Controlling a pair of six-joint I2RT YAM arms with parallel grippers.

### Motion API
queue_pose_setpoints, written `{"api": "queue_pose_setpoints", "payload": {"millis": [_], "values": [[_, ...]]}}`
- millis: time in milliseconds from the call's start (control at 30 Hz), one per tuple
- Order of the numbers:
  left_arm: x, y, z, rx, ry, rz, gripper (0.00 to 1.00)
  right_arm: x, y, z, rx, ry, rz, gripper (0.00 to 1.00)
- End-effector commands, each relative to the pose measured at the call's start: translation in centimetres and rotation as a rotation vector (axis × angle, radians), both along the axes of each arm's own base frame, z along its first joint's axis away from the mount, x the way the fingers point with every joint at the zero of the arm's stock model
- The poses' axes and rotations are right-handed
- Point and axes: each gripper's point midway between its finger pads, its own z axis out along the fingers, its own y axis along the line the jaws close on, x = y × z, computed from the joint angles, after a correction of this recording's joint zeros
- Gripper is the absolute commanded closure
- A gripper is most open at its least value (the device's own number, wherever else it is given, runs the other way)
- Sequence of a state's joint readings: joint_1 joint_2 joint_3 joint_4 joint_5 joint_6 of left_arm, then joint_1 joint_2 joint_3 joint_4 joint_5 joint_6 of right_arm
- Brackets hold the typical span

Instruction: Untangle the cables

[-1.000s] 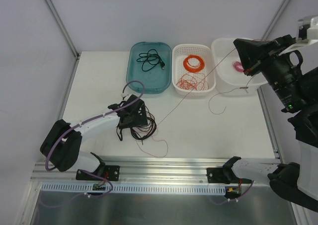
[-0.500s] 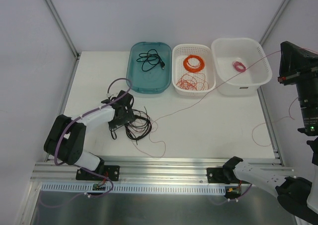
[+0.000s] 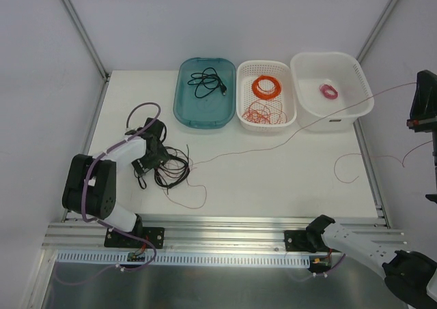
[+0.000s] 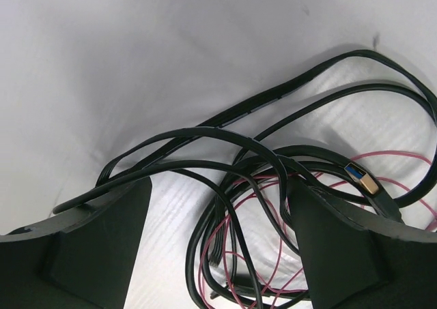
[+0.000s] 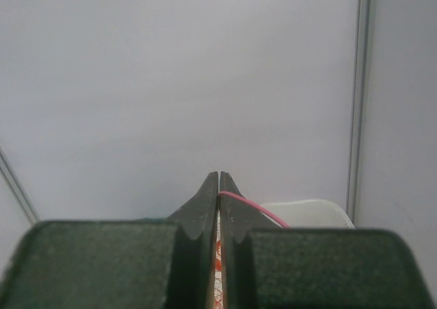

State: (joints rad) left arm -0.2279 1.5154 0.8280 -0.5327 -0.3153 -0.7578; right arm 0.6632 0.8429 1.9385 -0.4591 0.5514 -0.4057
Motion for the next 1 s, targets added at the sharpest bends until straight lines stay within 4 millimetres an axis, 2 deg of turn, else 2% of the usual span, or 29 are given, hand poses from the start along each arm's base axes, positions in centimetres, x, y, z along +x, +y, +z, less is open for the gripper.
{"api": "queue_pose_setpoints", "payload": {"millis": [0,67,200,367,467,567,600,700,733,800,833,933,967], "values": [[-0.6,2.9,0.2,0.067,0.038,0.076,0.19,-0.4,-1.5,-0.6,-0.013,0.015,-0.065,0.99],[-0.8,4.0,0.2,0.063,0.04,0.122,0.18,-1.5,-2.9,-0.6,0.006,-0.001,-0.092,0.99],[-0.8,5.3,0.4,0.057,0.038,0.167,0.17,-2.2,-4.2,-1.2,0.028,0.004,-0.117,0.99],[-0.7,6.7,0.5,0.06,0.041,0.198,0.14,-4.8,-7.0,-0.4,0.088,-0.067,-0.117,0.99],[-0.7,7.9,0.6,0.063,0.043,0.227,0.14,-4.8,-7.4,-0.7,0.1,-0.06,-0.095,0.99],[-0.3,7.8,0.9,0.035,0.037,0.216,0.15,-3.6,-6.1,-2.0,0.081,-0.009,-0.04,0.99],[-0.2,7.6,1.0,0.021,0.034,0.208,0.15,-2.5,-4.6,-3.3,0.062,0.031,-0.007,0.99],[0.2,6.5,1.7,-0.029,0.006,0.168,0.15,-0.7,-2.5,-5.8,0.027,0.116,0.013,0.99],[0.4,6.1,2.2,-0.035,-0.011,0.13,0.14,0.3,-1.2,-7.3,-0.009,0.155,0.012,0.99],[0.7,5.3,2.9,-0.053,-0.035,0.081,0.14,1.3,0.6,-8.8,-0.027,0.193,0.041,0.99],[0.8,4.6,3.6,-0.068,-0.058,0.043,0.13,2.3,2.1,-10.4,-0.061,0.234,0.045,0.99],[1.1,2.0,5.0,-0.124,-0.109,-0.069,0.11,3.8,5.2,-12.9,-0.103,0.304,0.092,0.99],[1.1,0.8,5.4,-0.139,-0.118,-0.115,0.11,4.8,7.0,-14.5,-0.144,0.349,0.104,0.99]]}}
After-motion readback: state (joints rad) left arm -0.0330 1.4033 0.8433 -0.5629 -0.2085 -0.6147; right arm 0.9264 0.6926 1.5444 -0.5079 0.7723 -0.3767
